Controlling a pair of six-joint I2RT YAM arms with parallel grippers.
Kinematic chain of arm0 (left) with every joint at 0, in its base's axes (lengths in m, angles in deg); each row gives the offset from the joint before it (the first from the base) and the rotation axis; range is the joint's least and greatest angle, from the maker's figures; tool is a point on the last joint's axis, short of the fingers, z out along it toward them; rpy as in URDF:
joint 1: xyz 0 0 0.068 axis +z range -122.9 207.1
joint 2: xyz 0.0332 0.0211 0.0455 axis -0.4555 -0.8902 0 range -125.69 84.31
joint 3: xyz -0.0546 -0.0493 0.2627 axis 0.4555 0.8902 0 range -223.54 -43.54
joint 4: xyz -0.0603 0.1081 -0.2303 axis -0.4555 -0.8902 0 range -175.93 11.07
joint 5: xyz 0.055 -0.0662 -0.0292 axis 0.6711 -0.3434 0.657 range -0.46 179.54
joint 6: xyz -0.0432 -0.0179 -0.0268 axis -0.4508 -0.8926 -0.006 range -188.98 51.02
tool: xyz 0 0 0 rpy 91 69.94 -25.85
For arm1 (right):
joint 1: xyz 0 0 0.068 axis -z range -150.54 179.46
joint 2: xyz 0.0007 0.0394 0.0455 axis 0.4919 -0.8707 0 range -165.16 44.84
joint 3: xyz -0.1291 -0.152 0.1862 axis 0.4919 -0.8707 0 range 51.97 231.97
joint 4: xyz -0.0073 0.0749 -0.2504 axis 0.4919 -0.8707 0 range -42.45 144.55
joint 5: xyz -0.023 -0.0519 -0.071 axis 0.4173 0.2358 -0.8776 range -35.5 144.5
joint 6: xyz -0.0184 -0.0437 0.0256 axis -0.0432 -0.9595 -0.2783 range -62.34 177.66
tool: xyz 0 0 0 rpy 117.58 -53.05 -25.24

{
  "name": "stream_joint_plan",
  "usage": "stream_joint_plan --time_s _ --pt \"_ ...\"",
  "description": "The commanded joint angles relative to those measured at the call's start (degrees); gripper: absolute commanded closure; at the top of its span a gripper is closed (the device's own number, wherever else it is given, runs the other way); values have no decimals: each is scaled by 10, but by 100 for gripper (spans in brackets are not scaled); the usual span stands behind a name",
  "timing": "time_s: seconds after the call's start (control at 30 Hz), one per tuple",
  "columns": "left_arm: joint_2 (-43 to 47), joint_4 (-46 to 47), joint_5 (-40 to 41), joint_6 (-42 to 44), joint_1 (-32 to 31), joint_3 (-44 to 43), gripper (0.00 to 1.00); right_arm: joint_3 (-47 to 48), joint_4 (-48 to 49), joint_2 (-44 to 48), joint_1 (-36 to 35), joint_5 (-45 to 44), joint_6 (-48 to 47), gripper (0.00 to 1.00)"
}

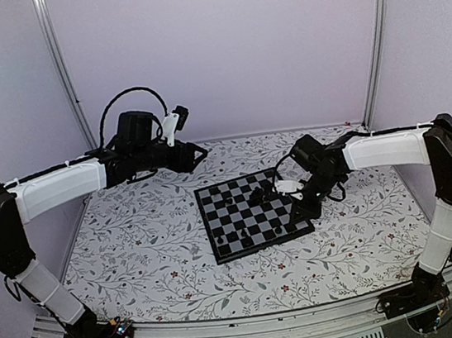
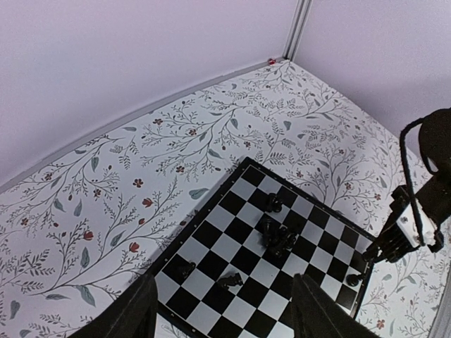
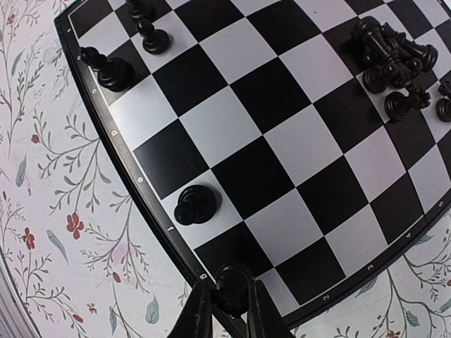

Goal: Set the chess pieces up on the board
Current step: Place the chess piece on the chessboard.

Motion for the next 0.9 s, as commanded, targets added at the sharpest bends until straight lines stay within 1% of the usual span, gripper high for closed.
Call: stream_joint_plan --time_s 0.0,0.67,0.87 --pt "-5 -1 -4 6 7 -17 34 17 8 -21 -1 17 0 94" --pt "-9 -3 -6 6 7 -19 33 24 10 -48 -2 15 3 91" --pt "-11 -4 -9 6 7 -19 33 22 3 -46 -2 21 3 89"
